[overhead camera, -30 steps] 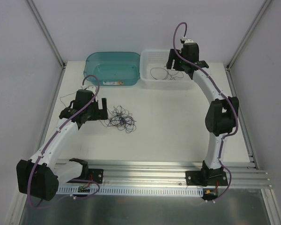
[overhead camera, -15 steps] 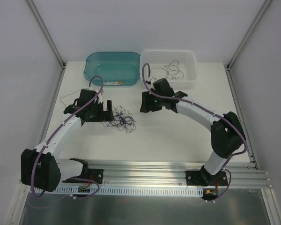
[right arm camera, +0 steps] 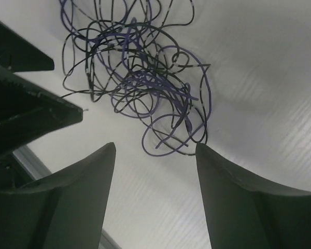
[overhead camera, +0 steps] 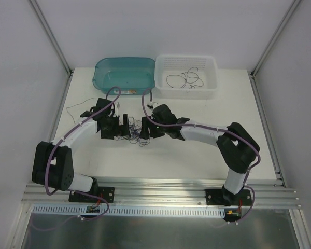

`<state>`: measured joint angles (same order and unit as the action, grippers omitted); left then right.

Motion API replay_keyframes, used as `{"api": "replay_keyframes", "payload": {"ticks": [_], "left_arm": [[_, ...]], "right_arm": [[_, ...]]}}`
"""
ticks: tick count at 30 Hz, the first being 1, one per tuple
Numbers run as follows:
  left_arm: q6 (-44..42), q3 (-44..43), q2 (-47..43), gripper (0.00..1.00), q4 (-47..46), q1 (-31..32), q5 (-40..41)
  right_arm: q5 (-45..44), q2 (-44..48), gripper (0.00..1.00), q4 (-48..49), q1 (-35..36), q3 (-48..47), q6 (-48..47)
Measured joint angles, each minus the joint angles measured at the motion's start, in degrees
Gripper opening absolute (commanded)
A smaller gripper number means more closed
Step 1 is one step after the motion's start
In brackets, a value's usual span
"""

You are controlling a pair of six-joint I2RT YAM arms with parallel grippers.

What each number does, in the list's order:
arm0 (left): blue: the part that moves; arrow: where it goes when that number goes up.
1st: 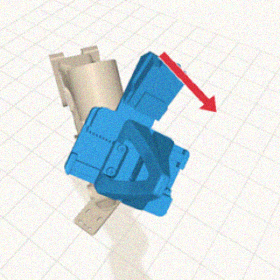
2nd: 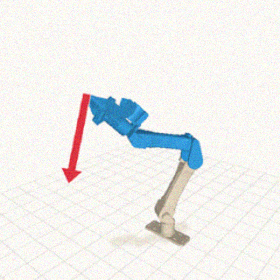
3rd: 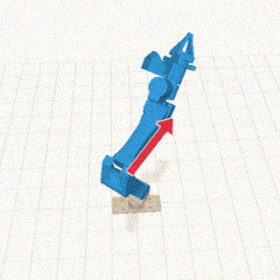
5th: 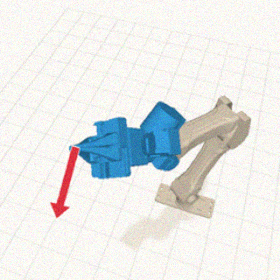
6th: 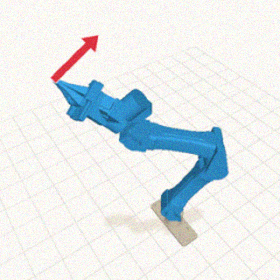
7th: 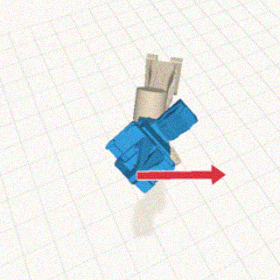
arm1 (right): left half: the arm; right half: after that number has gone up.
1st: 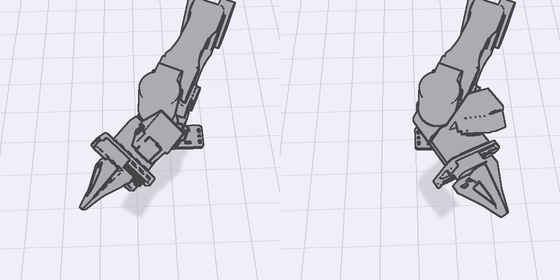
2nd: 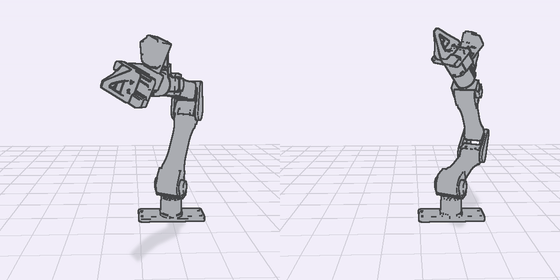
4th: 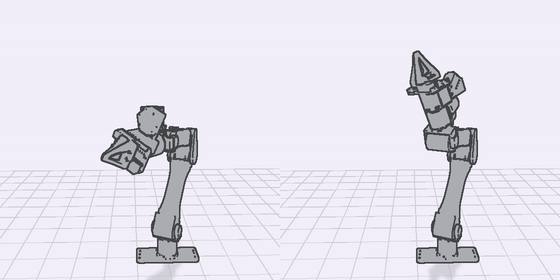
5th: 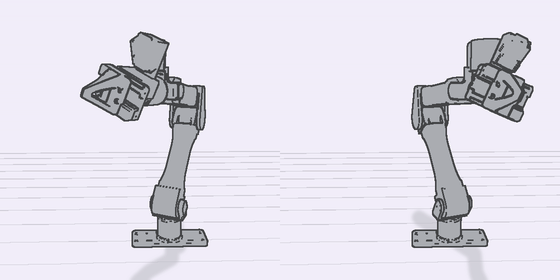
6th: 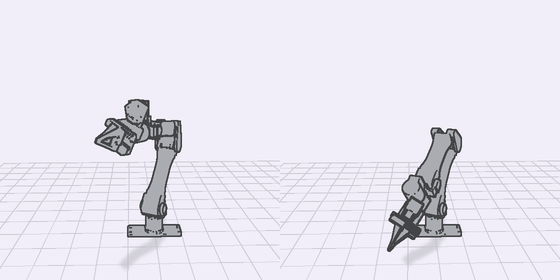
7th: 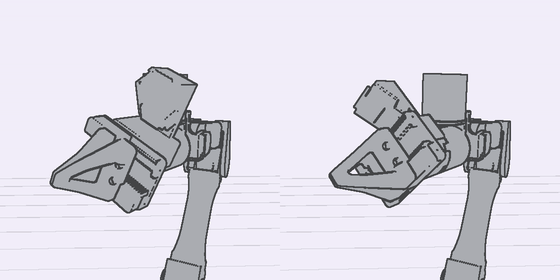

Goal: Untangle the cables

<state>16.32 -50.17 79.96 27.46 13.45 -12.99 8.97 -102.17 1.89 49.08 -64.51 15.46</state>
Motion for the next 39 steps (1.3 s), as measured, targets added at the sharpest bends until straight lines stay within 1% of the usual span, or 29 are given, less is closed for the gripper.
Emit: {"api": "replay_keyframes", "payload": {"ticks": [3,5,8,11,12,13,14,19,24,28,33,36,39], "left_arm": [[0.22,-0.04,0.5,0.96,-0.11,0.0,-0.26],[0.24,-0.11,0.5,0.96,-0.2,0.0,-0.28],[0.26,-0.15,0.5,0.96,-0.26,0.0,-0.26],[0.26,-0.17,0.5,0.96,-0.28,0.0,-0.28],[0.24,-0.17,0.5,0.96,-0.28,0.0,-0.28],[0.26,-0.17,0.5,0.96,-0.28,0.0,-0.28],[0.26,-0.17,0.5,0.96,-0.31,0.0,-0.33],[0.24,-0.17,0.5,0.97,-0.48,0.0,-0.33],[0.24,-0.17,0.37,0.98,-0.68,0.0,-0.35],[0.24,-0.17,-0.66,0.97,-1.11,0.0,-0.59],[-0.48,0.04,-3.74,0.96,-3.26,0.11,-4.44],[-2.45,1.16,-6.47,0.96,-5.73,2.03,-5.64],[-5.66,3.48,-10.03,0.96,-9.16,7.58,-5.14]], "right_arm": [[-2.16,-3.37,0.68,1.9,0.92,-1.49,0.96],[-3.61,-5.66,0.66,2.47,1.14,-2.4,1.55],[-4.81,-8.31,0.56,3.08,1.27,-3.08,2.08],[-5.75,-9.77,0.3,3.61,1.29,-3.08,2.45],[-6.14,-9.77,0.14,3.74,1.29,-3.08,2.29],[-6.69,-9.77,0.09,3.67,1.29,-3.08,2.19],[-7.5,-9.77,0.01,3.67,1.33,-3.08,2.36],[-11.67,-6.73,0.01,1.99,1.33,0.09,0.9],[-16.61,3.17,0.01,-5.27,0.57,5.62,-1.36],[-19.04,11.08,0.01,-10.86,-2.23,9.88,-1.33],[-19.06,16.92,0.01,-16.35,-5.01,15.06,0.22],[-17.53,18.86,0.01,-18.4,-5.62,17.0,1.51],[-15.47,20.57,0.01,-19.61,-6.36,17.59,2.4]]}}
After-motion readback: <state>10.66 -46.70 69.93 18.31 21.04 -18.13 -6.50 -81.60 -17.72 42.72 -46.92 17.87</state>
